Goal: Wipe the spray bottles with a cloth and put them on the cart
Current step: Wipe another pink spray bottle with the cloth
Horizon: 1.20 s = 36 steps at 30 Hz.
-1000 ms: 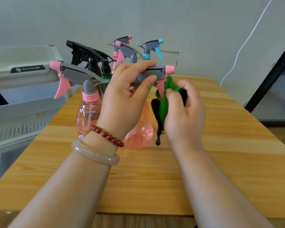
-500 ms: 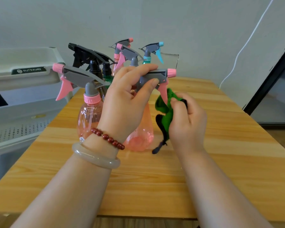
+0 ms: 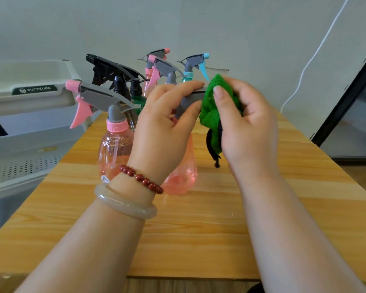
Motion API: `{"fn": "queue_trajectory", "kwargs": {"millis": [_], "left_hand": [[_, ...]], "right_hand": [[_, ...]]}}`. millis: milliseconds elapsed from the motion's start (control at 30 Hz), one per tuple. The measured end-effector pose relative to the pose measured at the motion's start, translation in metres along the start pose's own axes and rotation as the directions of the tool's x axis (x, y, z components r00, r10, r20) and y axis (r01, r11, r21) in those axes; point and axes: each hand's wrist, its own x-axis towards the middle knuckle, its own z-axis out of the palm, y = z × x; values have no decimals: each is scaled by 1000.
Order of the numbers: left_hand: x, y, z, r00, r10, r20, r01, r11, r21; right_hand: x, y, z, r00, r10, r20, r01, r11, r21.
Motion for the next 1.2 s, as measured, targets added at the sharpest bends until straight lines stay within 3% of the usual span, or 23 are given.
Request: {"fn": "queue_trajectory", "kwargs": {"millis": [167, 300, 367, 467, 533, 633, 700, 800, 900, 1033, 1200], "left_hand": [[0, 2, 1, 1000, 13, 1, -13, 1000, 5], [0, 0, 0, 1000, -4, -11, 4, 1000, -8], [0, 0, 0, 1000, -10, -10, 9, 1000, -16], [0, 2, 1, 1000, 15, -4, -15, 1000, 0], [0, 2, 0, 1000, 26, 7, -26, 999, 29], [-2, 1, -3, 999, 15, 33, -16, 999, 31], [-4, 2, -6, 998, 16, 63, -17, 1000, 20], [-5, 4, -7, 998, 33, 50, -34, 999, 18], [-5, 7, -7, 997, -71, -20, 68, 990, -121], [-8, 9, -6, 998, -6, -67, 4, 999, -35], [-10, 16, -5, 996, -88, 31, 92, 979, -181]], "right_hand": [[5, -2, 6, 988, 55, -144, -51, 998, 35], [2, -1, 8, 992, 109, -61, -91, 967, 237], [2, -1, 7, 994, 97, -43, -87, 978, 192], [4, 0, 8, 977, 168, -127, -138, 966, 217], [3, 2, 9, 947, 268, -174, -217, 939, 268], [1, 6, 1, 841, 439, -316, -303, 866, 398], [4, 4, -8, 794, 472, -383, -305, 854, 421], [6, -1, -15, 816, 363, -450, -220, 915, 338], [1, -3, -14, 879, 14, -477, -29, 999, -26], [-7, 0, -9, 847, -375, -377, 247, 905, -346], [-8, 6, -4, 852, -402, -334, 256, 878, -403]]}}
